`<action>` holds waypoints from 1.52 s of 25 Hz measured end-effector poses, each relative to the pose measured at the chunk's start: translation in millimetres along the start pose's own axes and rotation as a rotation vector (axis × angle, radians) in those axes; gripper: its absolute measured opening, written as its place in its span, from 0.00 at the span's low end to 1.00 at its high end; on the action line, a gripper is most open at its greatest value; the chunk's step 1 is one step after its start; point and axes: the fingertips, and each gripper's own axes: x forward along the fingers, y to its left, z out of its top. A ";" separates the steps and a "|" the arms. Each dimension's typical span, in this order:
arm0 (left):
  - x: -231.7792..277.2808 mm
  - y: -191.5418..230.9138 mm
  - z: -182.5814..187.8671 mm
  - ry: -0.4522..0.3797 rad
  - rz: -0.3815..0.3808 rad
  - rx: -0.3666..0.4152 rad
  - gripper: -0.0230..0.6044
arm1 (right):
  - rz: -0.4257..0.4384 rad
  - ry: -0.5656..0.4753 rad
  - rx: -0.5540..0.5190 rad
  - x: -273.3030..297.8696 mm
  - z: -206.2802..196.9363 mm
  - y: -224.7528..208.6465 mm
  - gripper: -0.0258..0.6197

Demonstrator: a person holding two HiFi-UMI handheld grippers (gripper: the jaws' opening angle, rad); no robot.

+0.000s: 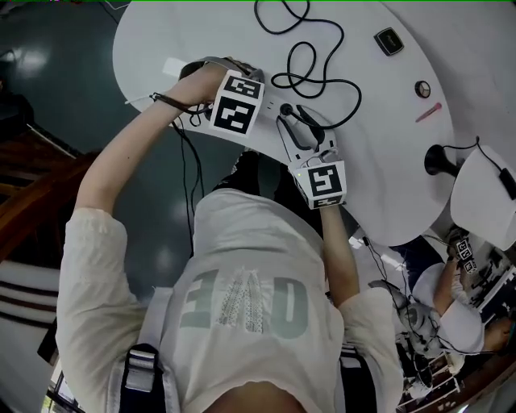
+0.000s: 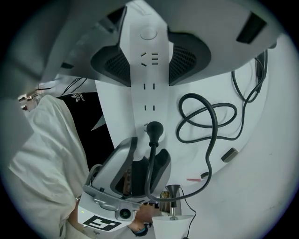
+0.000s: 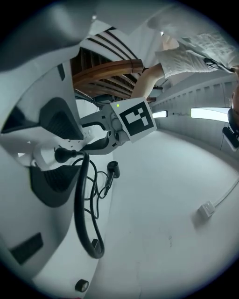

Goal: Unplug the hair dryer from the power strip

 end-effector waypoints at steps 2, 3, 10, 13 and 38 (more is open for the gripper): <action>-0.2 -2.6 -0.9 -0.003 -0.003 -0.005 0.44 | 0.009 0.004 -0.002 9.3 -1.3 0.2 0.29; -0.3 -2.8 -0.6 -0.002 -0.002 -0.004 0.44 | 0.011 0.006 -0.002 12.8 -1.3 -0.2 0.29; 1.0 -0.3 -1.6 0.036 0.006 0.005 0.44 | 0.008 0.014 -0.066 22.3 5.0 -1.3 0.13; 2.2 -0.6 -2.0 0.062 0.001 0.006 0.44 | 0.013 0.039 -0.095 22.4 4.9 -0.8 0.12; 13.6 -2.1 -6.7 0.192 0.001 0.033 0.45 | 0.092 -0.298 0.157 -9.1 176.7 -72.4 0.12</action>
